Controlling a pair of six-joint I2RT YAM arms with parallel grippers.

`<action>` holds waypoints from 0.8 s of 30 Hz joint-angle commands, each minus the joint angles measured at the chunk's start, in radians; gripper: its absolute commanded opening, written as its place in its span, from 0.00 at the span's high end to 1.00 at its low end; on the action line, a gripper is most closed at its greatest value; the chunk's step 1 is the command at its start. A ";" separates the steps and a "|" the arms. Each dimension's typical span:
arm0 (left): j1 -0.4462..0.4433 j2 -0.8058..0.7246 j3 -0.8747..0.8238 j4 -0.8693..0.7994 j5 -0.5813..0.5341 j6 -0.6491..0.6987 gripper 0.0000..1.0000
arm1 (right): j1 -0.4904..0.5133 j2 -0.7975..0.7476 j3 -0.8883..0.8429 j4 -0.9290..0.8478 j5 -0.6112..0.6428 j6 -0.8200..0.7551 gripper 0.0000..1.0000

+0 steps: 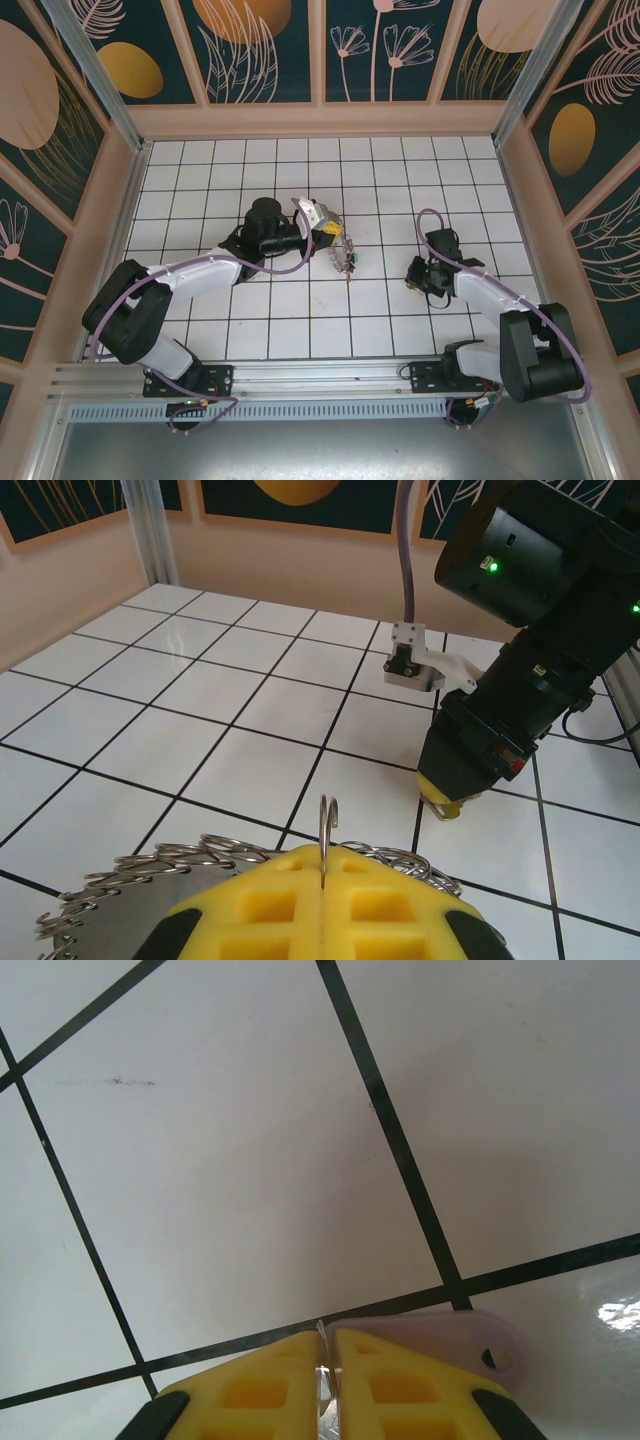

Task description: Put the keys on the keyring

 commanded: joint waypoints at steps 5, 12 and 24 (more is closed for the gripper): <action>-0.001 -0.001 0.036 0.047 0.019 -0.010 1.00 | -0.004 0.008 0.037 -0.023 -0.007 -0.014 0.89; 0.000 0.004 0.037 0.050 0.022 -0.010 1.00 | -0.003 0.012 0.037 -0.023 -0.008 -0.015 0.87; -0.001 0.003 0.033 0.053 0.021 -0.014 1.00 | -0.003 0.029 0.036 -0.025 -0.017 -0.020 0.86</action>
